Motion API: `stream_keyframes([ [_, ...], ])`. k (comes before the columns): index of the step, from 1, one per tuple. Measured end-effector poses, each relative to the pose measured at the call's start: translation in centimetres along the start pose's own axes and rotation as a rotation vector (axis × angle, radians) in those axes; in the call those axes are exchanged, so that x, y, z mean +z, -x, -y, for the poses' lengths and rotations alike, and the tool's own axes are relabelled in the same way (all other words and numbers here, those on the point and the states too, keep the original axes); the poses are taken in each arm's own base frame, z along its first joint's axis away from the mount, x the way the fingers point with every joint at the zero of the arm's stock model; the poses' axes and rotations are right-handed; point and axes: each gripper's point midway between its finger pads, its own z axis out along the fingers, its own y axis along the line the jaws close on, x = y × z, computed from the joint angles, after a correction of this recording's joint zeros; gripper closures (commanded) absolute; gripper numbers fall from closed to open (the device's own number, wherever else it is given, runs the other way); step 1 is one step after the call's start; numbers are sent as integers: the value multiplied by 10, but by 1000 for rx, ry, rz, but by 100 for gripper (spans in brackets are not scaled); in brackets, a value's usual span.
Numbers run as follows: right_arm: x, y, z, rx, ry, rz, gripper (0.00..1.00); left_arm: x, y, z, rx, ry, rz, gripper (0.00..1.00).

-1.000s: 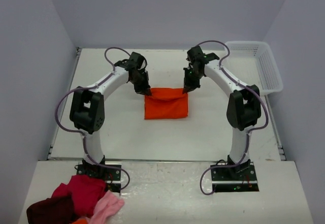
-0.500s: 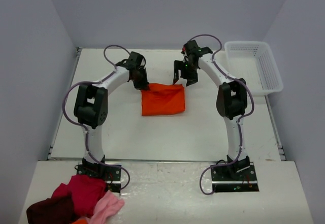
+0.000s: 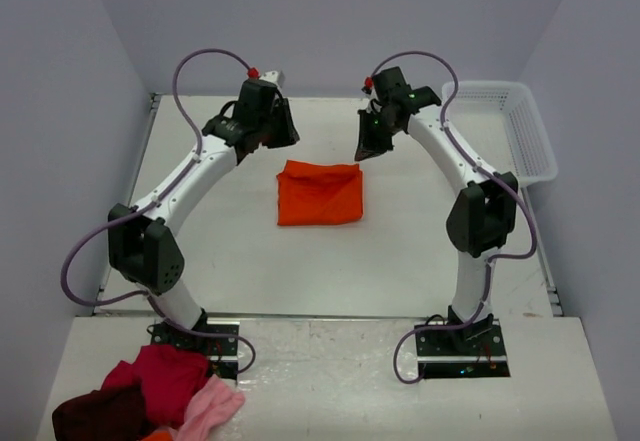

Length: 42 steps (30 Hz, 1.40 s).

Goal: Fold and stack the t-shirts
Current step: Fold the long partially folded tshirt into a neat square

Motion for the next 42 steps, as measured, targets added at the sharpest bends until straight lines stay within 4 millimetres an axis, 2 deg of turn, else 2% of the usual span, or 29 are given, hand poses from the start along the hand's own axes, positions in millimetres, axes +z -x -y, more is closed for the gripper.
stream_keyframes([
  [3,-3,-20,-15,-8,49,-29,100,6,-19,15,11,-51,-56,100],
  [6,5,-43,-28,-1,110,-94,100,28,-57,29,-11,-125,-183,100],
  [10,21,-64,-34,35,154,-167,100,59,-113,32,-56,-158,-357,100],
  [12,26,-68,-37,56,176,-182,100,68,-131,33,-73,-167,-415,100],
  [14,32,-72,-39,72,195,-195,100,74,-139,36,-85,-182,-442,100],
  [22,68,-91,-32,122,205,-263,100,81,-139,45,-89,-236,-440,100],
  [29,104,-121,-11,187,156,-355,100,110,-134,37,-111,-241,-434,100],
  [37,113,-125,0,209,103,-347,100,147,-137,10,-157,-230,-444,100],
  [42,117,-136,9,223,66,-362,100,168,-119,-6,-174,-229,-411,100],
])
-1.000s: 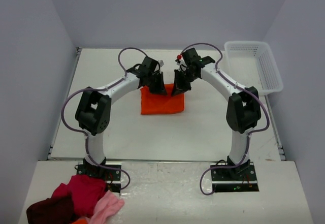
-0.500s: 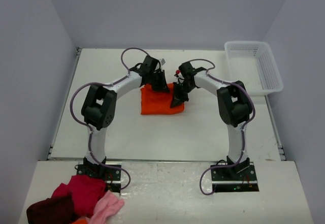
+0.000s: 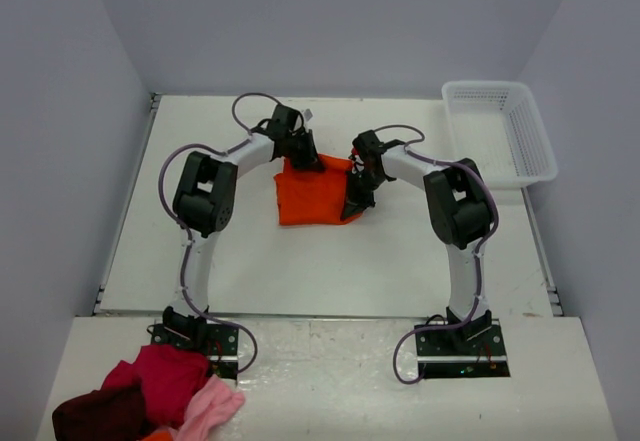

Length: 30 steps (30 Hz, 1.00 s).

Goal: Fold and stack the t-shirts
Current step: Fold the long partially folded tshirt into a neat square

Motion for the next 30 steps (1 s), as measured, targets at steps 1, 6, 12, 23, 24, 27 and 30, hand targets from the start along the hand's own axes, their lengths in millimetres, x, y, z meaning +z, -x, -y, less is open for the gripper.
stream_keyframes([
  [1,1,-1,1,4,-5,-2,100,0,7,-1,5,-5,11,100],
  [6,1,-1,2,8,-8,-2,100,-6,46,1,24,-38,83,100],
  [12,1,-1,2,8,-8,-1,100,-14,56,-8,51,-14,113,100],
  [23,-45,15,-39,-80,13,84,100,-67,24,-20,100,119,92,100],
  [24,-54,23,-49,-100,26,115,100,-74,24,-17,105,119,103,100],
  [27,-80,43,-76,-148,66,191,100,-88,30,-9,125,120,137,100],
  [30,-98,68,-98,-185,99,254,100,-91,31,-8,134,123,144,100],
])
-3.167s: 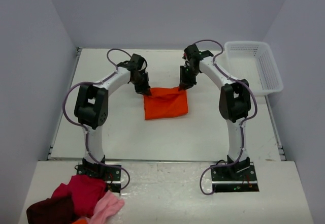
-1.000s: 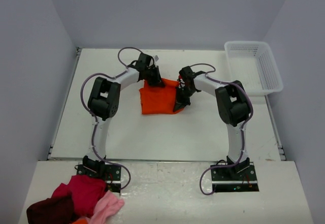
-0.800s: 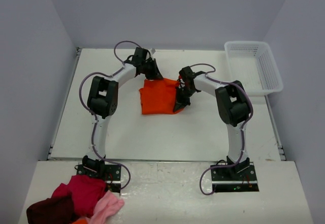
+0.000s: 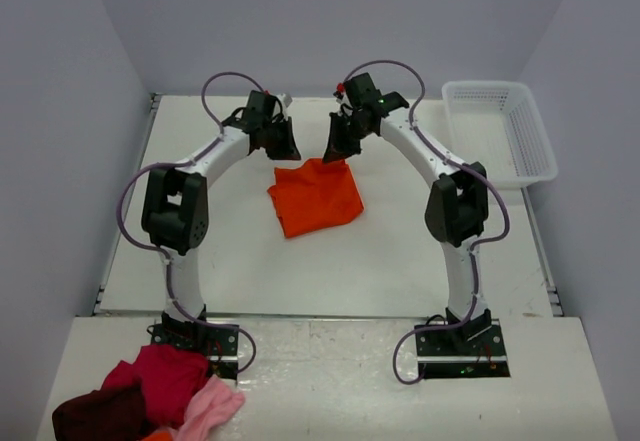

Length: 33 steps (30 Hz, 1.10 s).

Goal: Fold and stack the t-shirts
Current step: Fold the long partially folded tshirt into a neat square, then smooth out wrinkles on the folded tshirt

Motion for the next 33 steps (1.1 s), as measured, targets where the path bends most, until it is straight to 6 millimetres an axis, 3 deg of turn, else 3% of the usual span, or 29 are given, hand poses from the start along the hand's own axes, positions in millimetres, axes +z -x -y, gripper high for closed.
stream_keyframes([
  [4,19,23,4,-8,5,19,100,-1,-4,0,-5,1,-15,100],
  [8,55,13,35,37,-42,-55,100,-6,-14,1,-10,-10,-35,100],
  [11,69,2,53,57,-68,-101,100,-12,-26,1,-12,-6,-56,100],
  [17,75,-4,61,54,-80,-122,100,-22,-44,5,-10,-7,-84,100],
  [23,83,-23,76,81,-109,-175,100,-20,-51,1,-14,17,-108,100],
  [27,87,-34,83,98,-125,-204,100,-7,-57,-14,-16,70,-126,100],
  [33,86,-37,86,107,-127,-201,100,16,-68,-53,-59,167,-180,100],
])
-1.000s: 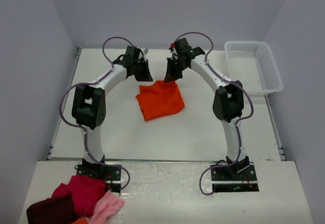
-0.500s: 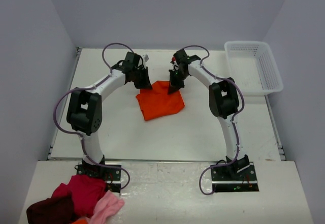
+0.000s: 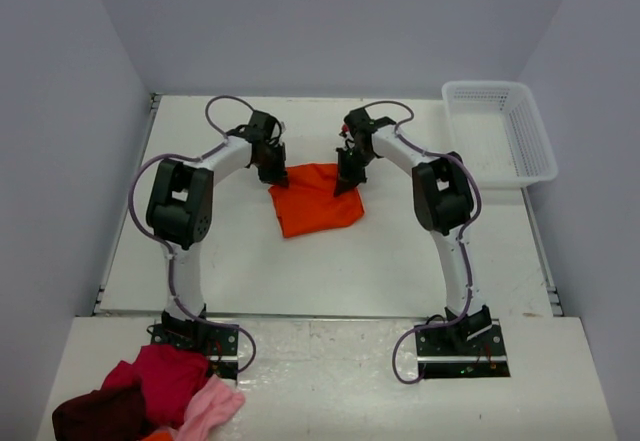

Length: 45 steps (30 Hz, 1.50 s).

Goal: Fold and stack the t-shirts
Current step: Smooth out wrinkles on the folded tshirt

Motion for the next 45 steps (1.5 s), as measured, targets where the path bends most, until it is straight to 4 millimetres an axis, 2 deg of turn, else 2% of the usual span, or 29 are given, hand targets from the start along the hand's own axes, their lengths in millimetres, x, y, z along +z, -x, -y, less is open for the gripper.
stream_keyframes([
  [4,-1,-5,3,7,1,0,100,7,4,-18,-34,36,-14,100],
  [8,-1,-16,7,30,4,-5,100,7,5,-24,-42,53,-12,100],
  [13,-5,-45,12,60,10,-19,100,7,-1,-26,-42,50,-11,100],
  [19,-2,-82,4,38,14,-60,100,0,-17,-28,-46,47,-30,100],
  [24,0,-101,-2,9,10,-84,100,-13,-40,-33,-58,57,-53,100],
  [29,-14,-101,-7,-15,-4,-51,100,-33,-58,-33,-52,64,-61,100],
  [36,-63,-84,-40,-77,40,54,100,-68,-46,-9,-10,23,15,100],
  [38,-72,-81,-45,-90,51,71,100,-75,-43,0,4,11,28,100],
  [41,-76,-79,-47,-99,51,79,100,-79,-44,14,30,-8,34,100],
  [45,-73,-80,-44,-96,32,60,100,-76,-58,35,56,-31,6,100],
])
